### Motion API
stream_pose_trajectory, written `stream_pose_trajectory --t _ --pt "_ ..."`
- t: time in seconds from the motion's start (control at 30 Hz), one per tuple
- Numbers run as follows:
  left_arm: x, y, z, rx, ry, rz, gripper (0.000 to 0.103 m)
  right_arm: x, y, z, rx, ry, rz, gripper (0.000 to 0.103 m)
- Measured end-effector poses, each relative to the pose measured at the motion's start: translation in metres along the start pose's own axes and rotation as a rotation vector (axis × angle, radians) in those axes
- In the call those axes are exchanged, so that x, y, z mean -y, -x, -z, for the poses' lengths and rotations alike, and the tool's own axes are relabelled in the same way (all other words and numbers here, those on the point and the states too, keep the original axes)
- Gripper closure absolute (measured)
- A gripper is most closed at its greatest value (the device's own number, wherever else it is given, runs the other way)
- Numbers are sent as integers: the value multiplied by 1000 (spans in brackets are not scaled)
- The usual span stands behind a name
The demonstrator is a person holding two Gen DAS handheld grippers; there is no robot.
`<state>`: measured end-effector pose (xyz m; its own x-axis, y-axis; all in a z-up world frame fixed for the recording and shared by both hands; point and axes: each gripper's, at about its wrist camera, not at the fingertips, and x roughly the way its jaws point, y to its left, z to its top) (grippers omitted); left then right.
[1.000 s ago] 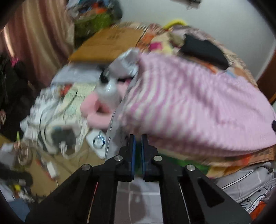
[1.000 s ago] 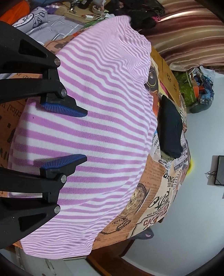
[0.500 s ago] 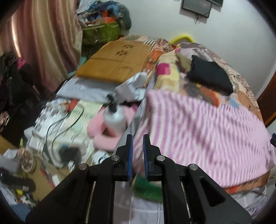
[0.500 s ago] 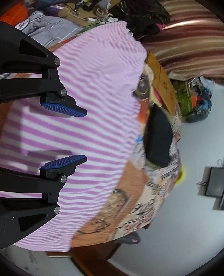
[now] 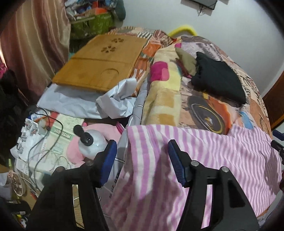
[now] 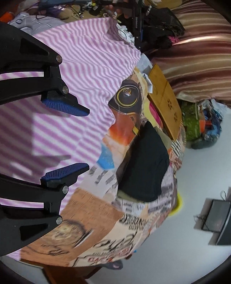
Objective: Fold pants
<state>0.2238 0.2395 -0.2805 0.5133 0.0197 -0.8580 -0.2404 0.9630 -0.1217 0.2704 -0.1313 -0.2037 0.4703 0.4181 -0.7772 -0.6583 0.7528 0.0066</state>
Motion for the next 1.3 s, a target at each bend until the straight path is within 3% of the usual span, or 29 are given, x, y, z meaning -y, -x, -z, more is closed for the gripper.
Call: stream_pose_trajectory --t 0.2,0.4,0.43,0.5,0.6,0.73,0.77,0.8,0.83,0.93,1.2,1.3 --pt "-6 -28 -7 -60 20 39 42 -1 -52 -29 -72 57 -92 52" --pt "-3 -39 -7 -66 -5 87 42 -5 -108 -48 -216 80 -215 53" --pt "-2 -40 -6 -65 -12 92 51 -7 -116 -48 -247 86 -234 55" --pt "-1 -42 -6 -65 -16 136 62 -10 -128 -48 -286 96 -245 70" --pt "2 -39 -6 -43 -28 134 71 -12 -139 -46 -331 91 -262 87" --pt "4 -28 -4 2 -37 120 80 -12 -127 -47 -286 102 -248 93" --pt "4 -23 -3 17 -38 113 84 -12 -124 -47 -263 108 -241 94" --pt "4 -19 -2 26 -40 111 94 -14 -117 -47 -226 119 -220 95" --pt "3 -14 -1 38 -47 101 97 -11 -113 -50 -203 127 -207 95" --pt "-4 0 0 86 -62 53 97 -10 -101 -53 -109 139 -144 96" --pt "-13 -26 -3 -1 -86 -31 96 -8 -122 -71 -120 127 -79 95" --pt "-18 -20 -3 -3 -58 -49 83 4 -114 -77 -96 92 7 95"
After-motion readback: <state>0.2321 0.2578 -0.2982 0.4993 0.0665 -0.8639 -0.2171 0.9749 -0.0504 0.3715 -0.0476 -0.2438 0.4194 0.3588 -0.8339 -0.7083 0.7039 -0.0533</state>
